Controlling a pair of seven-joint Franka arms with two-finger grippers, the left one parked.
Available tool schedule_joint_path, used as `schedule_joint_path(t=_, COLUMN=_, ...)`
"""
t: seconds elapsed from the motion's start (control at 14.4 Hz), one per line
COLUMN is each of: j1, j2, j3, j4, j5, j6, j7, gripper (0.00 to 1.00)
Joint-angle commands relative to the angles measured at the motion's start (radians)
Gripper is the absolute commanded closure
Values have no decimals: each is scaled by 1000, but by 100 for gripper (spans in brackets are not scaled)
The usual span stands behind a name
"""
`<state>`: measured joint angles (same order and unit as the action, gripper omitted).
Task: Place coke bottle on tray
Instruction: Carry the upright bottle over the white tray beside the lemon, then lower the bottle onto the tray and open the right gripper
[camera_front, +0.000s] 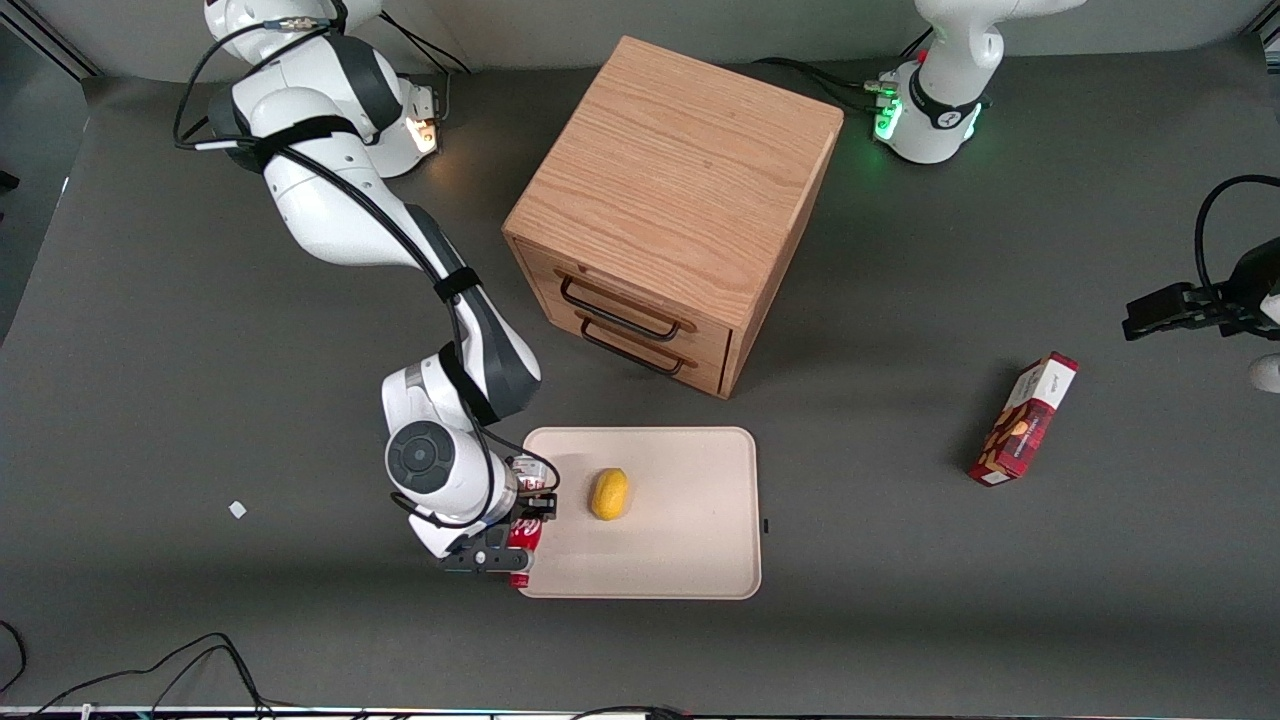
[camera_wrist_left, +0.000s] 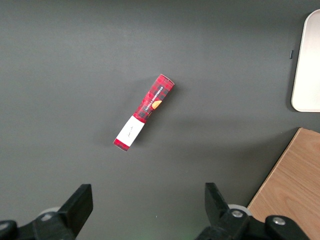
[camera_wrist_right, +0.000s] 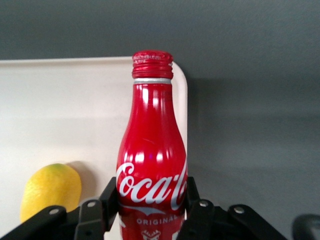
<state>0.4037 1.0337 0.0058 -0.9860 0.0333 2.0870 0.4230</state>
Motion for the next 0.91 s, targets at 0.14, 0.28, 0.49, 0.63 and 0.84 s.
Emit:
schedule_joint_path(t=0.14, j1=14, j2=42, j3=-7, j4=47, j5=13, j6=42, j7=-24, gripper=100)
schedule_joint_path(t=0.28, j1=14, j2=43, j3=-7, j4=43, j5=13, j6=42, j7=-26, gripper=100)
schedule_joint_path(t=0.49, j1=14, j2=51, j3=-7, j4=41, j5=13, j6=42, j7=-24, gripper=100)
schedule_joint_path(t=0.63, j1=14, j2=52, j3=-7, j4=41, j5=13, j6=42, j7=-24, gripper=83)
schedule_joint_path(t=0.84, j1=15, j2=57, j3=-7, j4=41, j5=11, j6=42, j7=-24, gripper=64)
